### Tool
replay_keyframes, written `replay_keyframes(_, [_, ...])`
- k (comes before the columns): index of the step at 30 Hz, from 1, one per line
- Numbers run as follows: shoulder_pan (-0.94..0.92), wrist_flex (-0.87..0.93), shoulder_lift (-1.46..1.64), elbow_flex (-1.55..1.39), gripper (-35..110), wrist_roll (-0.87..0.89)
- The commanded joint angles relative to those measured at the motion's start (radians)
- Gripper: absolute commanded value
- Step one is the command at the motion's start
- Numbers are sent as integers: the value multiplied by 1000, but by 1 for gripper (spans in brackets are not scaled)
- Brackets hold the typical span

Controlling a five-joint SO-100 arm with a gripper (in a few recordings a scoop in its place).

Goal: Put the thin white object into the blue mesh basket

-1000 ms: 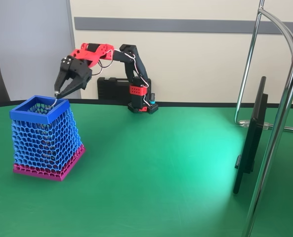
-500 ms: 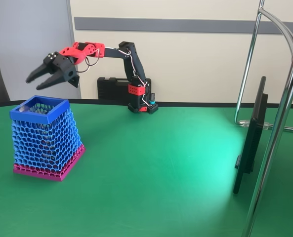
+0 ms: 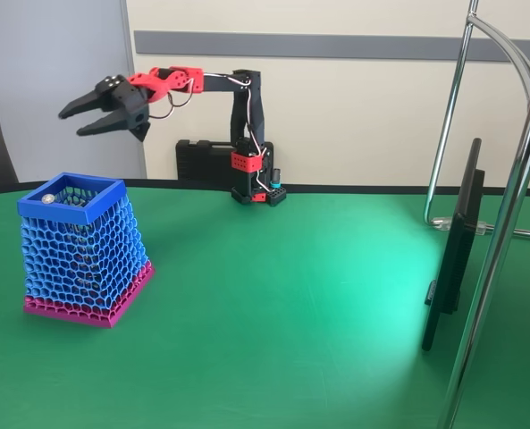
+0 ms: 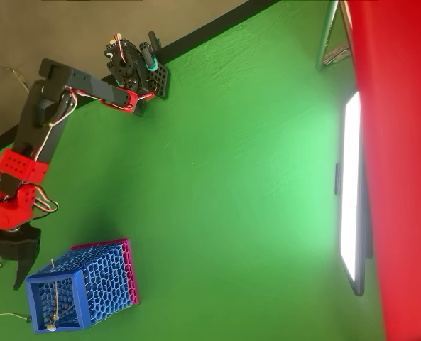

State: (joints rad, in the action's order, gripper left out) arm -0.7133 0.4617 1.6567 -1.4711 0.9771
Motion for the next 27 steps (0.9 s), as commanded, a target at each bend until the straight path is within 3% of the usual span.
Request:
replay_keyframes(1, [52,-28,152,-84,24,-72])
replay_keyframes(27, [528,-184,857,-896,22,-764])
